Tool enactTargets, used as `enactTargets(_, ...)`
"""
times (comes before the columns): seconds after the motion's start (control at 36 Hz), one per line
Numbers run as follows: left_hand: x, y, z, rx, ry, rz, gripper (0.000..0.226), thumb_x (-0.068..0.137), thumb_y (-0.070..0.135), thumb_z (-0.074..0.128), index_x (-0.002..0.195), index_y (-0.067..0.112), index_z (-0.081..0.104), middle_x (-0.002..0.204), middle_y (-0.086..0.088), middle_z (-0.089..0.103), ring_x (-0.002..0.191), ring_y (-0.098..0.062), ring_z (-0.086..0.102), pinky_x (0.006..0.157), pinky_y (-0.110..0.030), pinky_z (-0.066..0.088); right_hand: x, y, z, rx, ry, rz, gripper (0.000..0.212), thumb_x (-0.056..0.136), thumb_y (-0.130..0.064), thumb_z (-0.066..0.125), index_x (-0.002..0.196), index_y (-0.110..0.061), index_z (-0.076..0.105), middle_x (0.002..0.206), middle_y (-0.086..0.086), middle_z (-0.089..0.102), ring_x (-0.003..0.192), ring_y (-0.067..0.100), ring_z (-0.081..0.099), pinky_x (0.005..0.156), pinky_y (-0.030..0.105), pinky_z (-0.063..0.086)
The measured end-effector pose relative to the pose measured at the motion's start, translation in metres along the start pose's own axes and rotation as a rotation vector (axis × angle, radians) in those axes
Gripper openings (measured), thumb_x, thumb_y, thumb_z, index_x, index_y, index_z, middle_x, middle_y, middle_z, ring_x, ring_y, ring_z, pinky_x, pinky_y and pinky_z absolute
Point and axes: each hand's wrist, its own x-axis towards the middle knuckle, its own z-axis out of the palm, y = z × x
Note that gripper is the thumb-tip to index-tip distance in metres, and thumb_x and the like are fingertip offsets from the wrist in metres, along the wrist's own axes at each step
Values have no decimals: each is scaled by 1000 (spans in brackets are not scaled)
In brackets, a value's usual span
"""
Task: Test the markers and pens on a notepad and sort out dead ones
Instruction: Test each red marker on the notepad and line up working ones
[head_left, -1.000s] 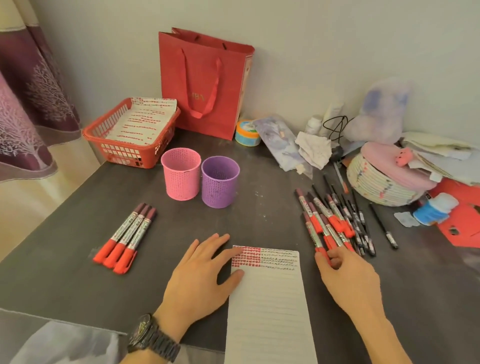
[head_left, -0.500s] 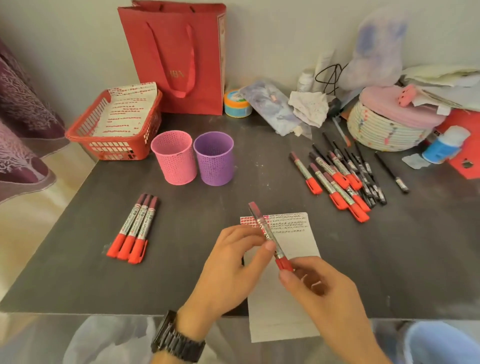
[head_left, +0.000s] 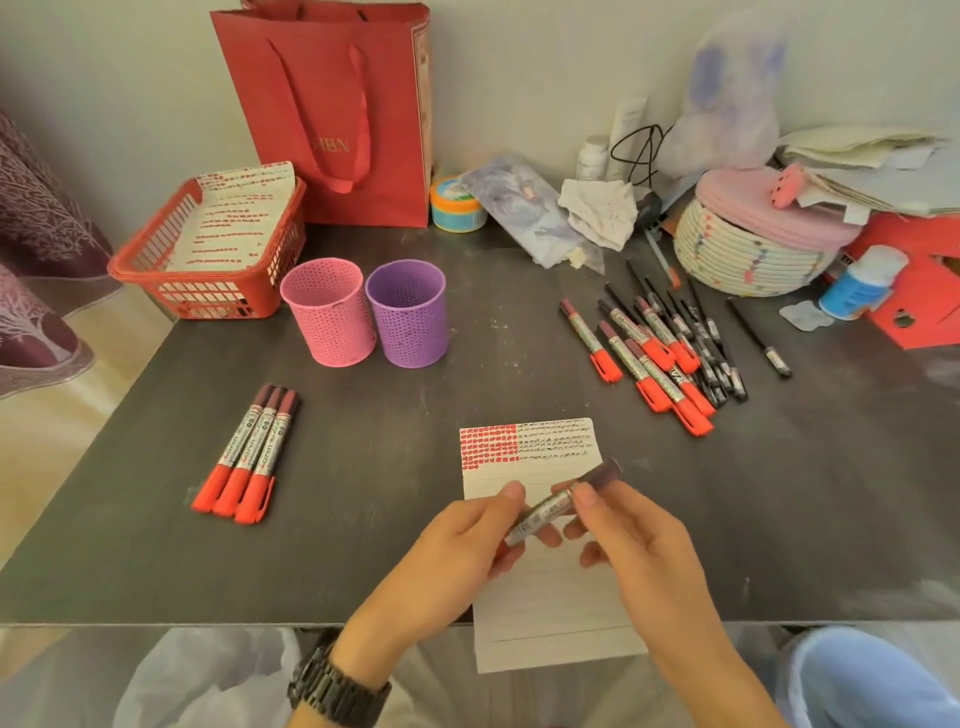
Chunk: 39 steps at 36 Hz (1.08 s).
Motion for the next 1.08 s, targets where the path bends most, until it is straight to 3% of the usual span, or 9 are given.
enactTargets(0.19, 1, -2, 20, 218, 311, 52, 66, 102, 57, 31, 52, 29, 63, 47, 13, 54, 48, -4, 50, 54, -13, 37, -1, -4, 22, 366, 218, -17, 28, 92, -42, 54, 86, -23, 74, 97, 10, 77, 94, 22, 73, 75, 31, 58)
enactTargets(0.25, 2, -2, 25, 275, 373, 66, 64, 103, 56, 31, 54, 30, 62, 49, 15, 57, 52, -5, 54, 54, -15, 37, -2, -7, 28, 580, 202, 14, 26, 93, -36, 55, 83, -18, 71, 92, 14, 75, 86, 25, 71, 71, 30, 58)
enactTargets(0.33, 2, -2, 31, 336, 442, 94, 60, 100, 61, 26, 60, 33, 62, 52, 16, 59, 55, -8, 56, 57, -25, 42, -3, -16, 36, 906, 151, 158, 24, 88, -35, 60, 74, -18, 69, 75, 7, 66, 68, 20, 65, 54, 31, 52)
enactTargets(0.44, 1, -3, 37, 483, 530, 133, 67, 86, 75, 8, 75, 32, 59, 58, 13, 63, 59, -14, 58, 58, -31, 48, 6, -23, 39, 1099, 229, 337, 30, 83, -38, 65, 63, -19, 53, 59, -3, 43, 52, 13, 46, 49, 26, 41)
enactTargets(0.64, -12, -12, 31, 514, 538, 110, 66, 83, 70, 7, 65, 37, 61, 54, 17, 60, 57, -13, 58, 59, -30, 47, 16, -27, 29, 1116, 246, 347, 51, 96, -36, 55, 52, -22, 34, 47, -5, 24, 42, 13, 23, 44, 28, 30)
enactTargets(0.83, -9, 4, 33, 449, 570, 67, 52, 93, 59, 21, 62, 39, 58, 46, 11, 54, 50, -15, 50, 54, -32, 40, 13, -34, 43, 1148, 247, 221, 50, 96, -32, 55, 52, -21, 33, 45, -5, 25, 41, 13, 23, 42, 27, 31)
enactTargets(0.92, -6, 12, 36, 503, 588, 54, 54, 91, 59, 21, 57, 30, 51, 41, 3, 44, 47, -20, 43, 51, -33, 35, 10, -34, 49, 1140, 253, 214, 49, 94, -31, 56, 52, -21, 34, 46, -5, 27, 42, 13, 25, 42, 26, 34)
enactTargets(1.0, -5, 10, 35, 530, 530, -14, 65, 91, 56, 21, 52, 13, 50, 47, 0, 55, 53, -21, 54, 59, -37, 48, 12, -33, 42, 1115, 264, 260, 51, 94, -30, 55, 51, -21, 29, 45, -4, 21, 40, 14, 18, 39, 27, 26)
enactTargets(1.08, -10, 10, 36, 503, 470, -18, 67, 91, 54, 21, 54, 8, 53, 49, -1, 58, 54, -22, 57, 62, -40, 50, 15, -32, 34, 1079, 197, 305, 52, 92, -27, 54, 49, -20, 25, 43, -4, 17, 37, 13, 12, 38, 26, 18)
